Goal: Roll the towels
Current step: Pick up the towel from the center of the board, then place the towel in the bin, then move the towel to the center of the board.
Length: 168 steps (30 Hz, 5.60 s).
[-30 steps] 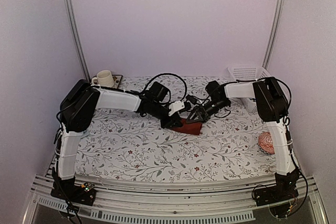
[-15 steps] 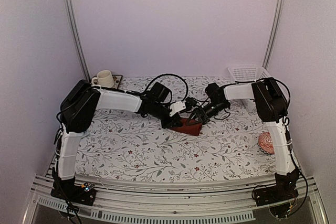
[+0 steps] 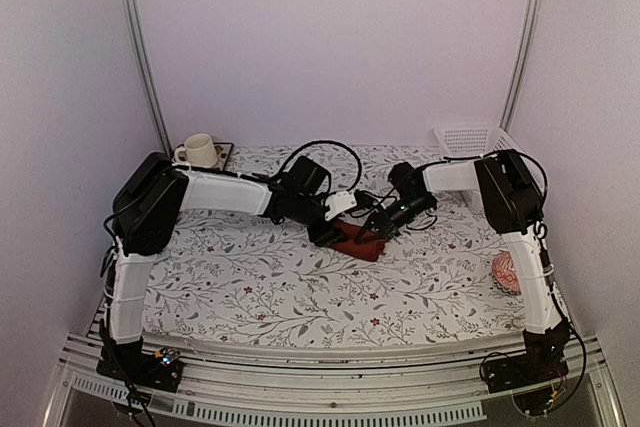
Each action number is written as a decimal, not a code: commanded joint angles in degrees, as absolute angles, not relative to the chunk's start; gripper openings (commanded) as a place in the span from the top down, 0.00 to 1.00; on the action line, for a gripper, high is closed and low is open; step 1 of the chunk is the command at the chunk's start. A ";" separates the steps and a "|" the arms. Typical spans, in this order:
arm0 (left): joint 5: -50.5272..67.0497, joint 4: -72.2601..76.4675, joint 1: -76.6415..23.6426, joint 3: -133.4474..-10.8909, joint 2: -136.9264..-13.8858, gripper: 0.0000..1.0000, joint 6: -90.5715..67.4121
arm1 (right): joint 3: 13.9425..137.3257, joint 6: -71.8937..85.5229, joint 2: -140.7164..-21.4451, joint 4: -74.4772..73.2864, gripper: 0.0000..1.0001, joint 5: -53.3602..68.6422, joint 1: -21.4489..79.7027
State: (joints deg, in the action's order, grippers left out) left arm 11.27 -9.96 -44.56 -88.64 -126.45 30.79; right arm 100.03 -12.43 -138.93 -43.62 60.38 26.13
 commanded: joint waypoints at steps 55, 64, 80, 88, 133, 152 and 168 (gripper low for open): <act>3.16 -19.25 -41.32 -89.56 -111.53 0.03 16.67 | 104.26 -18.45 -123.34 -27.86 0.98 -20.04 -7.00; 3.61 -19.42 -40.72 -90.35 -112.07 0.03 16.66 | 93.64 -22.40 -121.43 -22.22 0.98 -16.85 -8.73; 4.31 -19.58 -40.58 -90.17 -113.95 0.03 16.29 | 90.54 -21.40 -123.62 -21.25 0.93 -12.17 -10.84; 4.48 -19.69 -40.58 -90.63 -114.00 0.03 16.49 | 92.34 -20.95 -122.35 -23.47 0.56 -11.78 -10.82; -24.52 -40.17 -24.95 -105.70 -120.99 0.03 -18.28 | 95.56 4.29 -101.99 -26.96 0.01 23.45 -1.83; -42.40 -46.08 -12.23 -82.48 -117.83 0.03 -36.72 | 102.30 -2.80 -110.77 -29.42 0.01 19.65 15.33; -39.68 -43.50 -7.43 -80.58 -122.53 0.30 -35.82 | 102.39 -3.25 -111.09 -29.71 0.01 18.63 15.48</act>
State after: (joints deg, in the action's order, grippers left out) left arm -40.56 -44.27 -8.58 -82.37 -121.25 -35.55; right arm 100.90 -2.52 -110.76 -29.56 18.76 15.07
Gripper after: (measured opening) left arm 0.772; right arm 0.989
